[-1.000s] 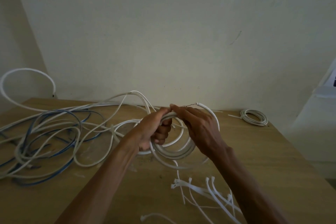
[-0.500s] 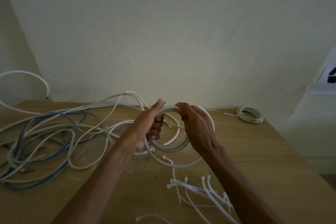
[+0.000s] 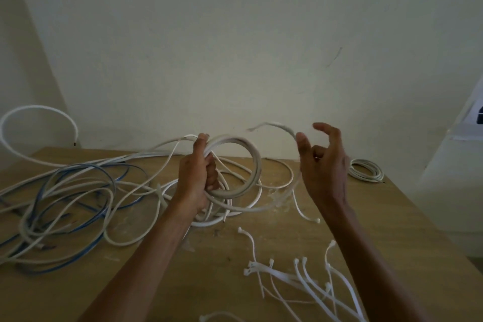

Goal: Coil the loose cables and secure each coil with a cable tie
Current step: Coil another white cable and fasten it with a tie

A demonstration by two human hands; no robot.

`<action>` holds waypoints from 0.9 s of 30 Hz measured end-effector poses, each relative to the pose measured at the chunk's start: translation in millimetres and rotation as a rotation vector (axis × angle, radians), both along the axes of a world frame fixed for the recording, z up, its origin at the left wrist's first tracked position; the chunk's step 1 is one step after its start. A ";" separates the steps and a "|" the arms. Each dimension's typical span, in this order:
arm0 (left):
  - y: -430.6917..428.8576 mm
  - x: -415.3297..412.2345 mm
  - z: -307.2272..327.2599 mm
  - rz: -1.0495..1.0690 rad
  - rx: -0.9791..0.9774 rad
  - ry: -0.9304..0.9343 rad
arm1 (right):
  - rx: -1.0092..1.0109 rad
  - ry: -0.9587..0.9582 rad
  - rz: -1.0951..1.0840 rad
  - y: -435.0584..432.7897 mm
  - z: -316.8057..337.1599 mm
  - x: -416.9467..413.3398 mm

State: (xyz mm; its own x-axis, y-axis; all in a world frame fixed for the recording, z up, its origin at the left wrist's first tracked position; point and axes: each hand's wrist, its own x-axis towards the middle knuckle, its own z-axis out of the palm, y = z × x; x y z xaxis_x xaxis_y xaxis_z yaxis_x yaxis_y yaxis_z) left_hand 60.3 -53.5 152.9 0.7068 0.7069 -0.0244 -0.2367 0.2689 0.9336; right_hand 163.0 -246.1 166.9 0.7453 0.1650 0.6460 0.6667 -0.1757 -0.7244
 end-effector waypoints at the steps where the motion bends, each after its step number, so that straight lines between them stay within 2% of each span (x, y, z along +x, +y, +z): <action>1: 0.4 -0.4 0.1 0.020 -0.011 -0.018 | -0.142 0.016 -0.018 -1.7 -2.1 3.8; 3: 0.5 -1.8 1.1 0.059 -0.003 -0.049 | -0.261 0.267 0.129 -3.5 -2.7 8.7; 6: -0.9 -3.7 1.6 0.108 0.123 -0.103 | 0.038 0.890 0.534 -0.2 -4.5 11.3; 8: -4.5 -5.5 1.4 0.142 0.261 -0.128 | 0.156 1.086 0.658 2.3 -4.6 10.0; 11: -6.7 -7.0 0.7 0.178 0.404 -0.201 | 0.231 1.101 0.711 5.9 -2.9 8.7; 14: -5.6 -7.9 -2.6 0.122 0.515 -0.265 | 0.240 1.108 0.698 9.2 -5.7 6.9; 18: -5.2 -8.3 -7.5 0.018 0.731 -0.224 | 0.272 1.159 0.677 11.7 -10.4 10.4; 22: -11.9 -7.7 -6.9 0.130 1.045 -0.186 | 0.292 1.198 0.785 14.7 -10.4 6.1; 24: -13.8 -6.4 -9.5 0.179 1.065 -0.187 | 0.404 1.263 0.839 19.8 -13.4 4.2; 27: -18.6 -4.4 -9.8 0.222 0.900 -0.169 | 0.610 1.338 0.815 24.0 -17.2 4.5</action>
State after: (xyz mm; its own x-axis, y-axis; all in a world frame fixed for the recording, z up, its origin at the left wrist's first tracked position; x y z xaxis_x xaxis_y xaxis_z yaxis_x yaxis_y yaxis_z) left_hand 55.9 -72.1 143.1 0.4983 0.5290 0.6869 -0.3475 -0.6040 0.7172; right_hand 167.4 -222.1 149.6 0.6372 0.7395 -0.2170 -0.6623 0.3814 -0.6450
